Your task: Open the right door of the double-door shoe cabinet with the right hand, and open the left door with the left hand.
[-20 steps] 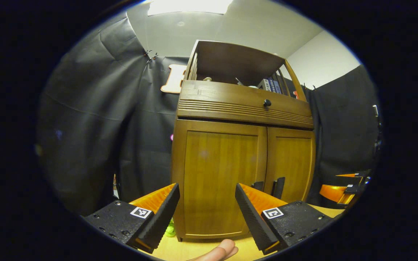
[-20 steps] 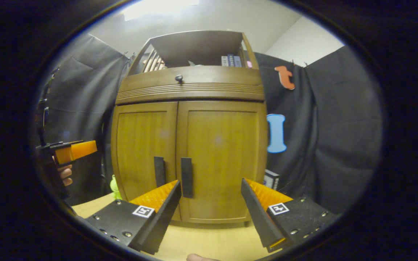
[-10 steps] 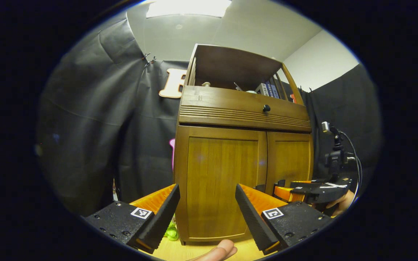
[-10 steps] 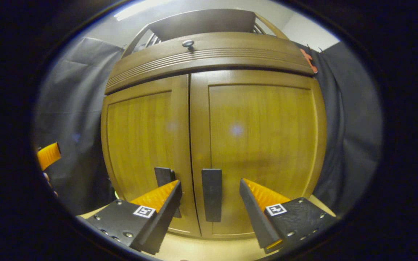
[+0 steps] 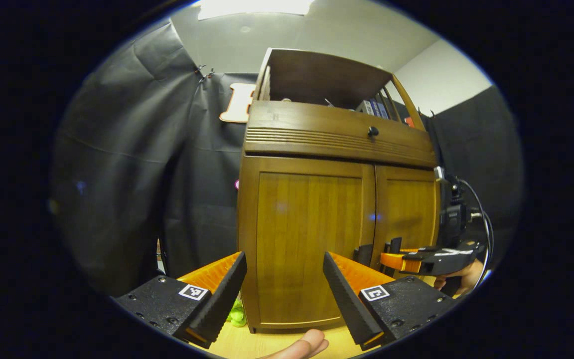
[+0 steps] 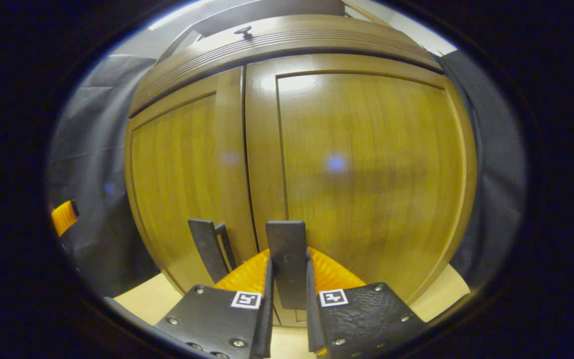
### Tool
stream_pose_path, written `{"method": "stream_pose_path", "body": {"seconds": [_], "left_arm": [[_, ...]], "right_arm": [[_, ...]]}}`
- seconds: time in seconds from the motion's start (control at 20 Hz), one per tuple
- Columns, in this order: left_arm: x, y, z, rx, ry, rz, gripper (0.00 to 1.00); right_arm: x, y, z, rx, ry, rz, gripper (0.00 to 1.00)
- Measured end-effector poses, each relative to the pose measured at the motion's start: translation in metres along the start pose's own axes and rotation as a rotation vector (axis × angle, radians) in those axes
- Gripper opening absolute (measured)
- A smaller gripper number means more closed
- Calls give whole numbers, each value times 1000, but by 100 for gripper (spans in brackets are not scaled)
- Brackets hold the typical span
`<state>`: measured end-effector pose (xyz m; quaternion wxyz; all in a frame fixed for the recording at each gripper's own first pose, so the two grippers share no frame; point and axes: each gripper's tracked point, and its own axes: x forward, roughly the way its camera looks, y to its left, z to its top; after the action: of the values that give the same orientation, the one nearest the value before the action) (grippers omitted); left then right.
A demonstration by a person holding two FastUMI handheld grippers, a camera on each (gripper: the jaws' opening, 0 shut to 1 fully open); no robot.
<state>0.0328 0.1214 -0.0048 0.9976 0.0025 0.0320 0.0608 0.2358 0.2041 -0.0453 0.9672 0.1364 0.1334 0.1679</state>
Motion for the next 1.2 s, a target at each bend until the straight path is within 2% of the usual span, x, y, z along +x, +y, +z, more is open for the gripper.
{"method": "stream_pose_path", "body": {"seconds": [0.05,0.1,0.15,0.2,0.4,0.5,0.55,0.6,0.7,0.75,0.8,1.2], "left_arm": [[1,-7,-1,8,-4,-4,96],[3,-14,-4,23,2,-12,91],[5,-22,-10,35,16,-25,95],[6,-28,-14,39,25,-36,92],[8,-33,-19,39,39,-35,93],[5,-38,-22,35,54,-54,94],[3,-39,-19,29,48,-64,92],[0,-38,-15,22,32,-64,92],[-5,-31,-7,28,5,-42,93],[-7,-29,-5,33,-7,-31,93],[-10,-29,-2,36,-14,-27,93],[-25,-23,12,23,-53,-39,92]], "right_arm": [[-1,1,2,-9,-5,20,19],[-2,2,1,-1,6,32,15],[-8,1,-1,1,6,45,19],[-15,1,-3,0,10,60,19],[-64,1,0,24,-8,162,20],[-97,-8,0,29,-24,187,19],[-111,-14,-2,24,-29,188,15],[-126,-21,0,27,-34,182,19],[-148,-36,-7,23,-30,170,19],[-154,-42,-8,27,-27,163,24],[-161,-45,-9,22,-22,155,19],[-170,-53,-10,27,-22,130,19]]}}
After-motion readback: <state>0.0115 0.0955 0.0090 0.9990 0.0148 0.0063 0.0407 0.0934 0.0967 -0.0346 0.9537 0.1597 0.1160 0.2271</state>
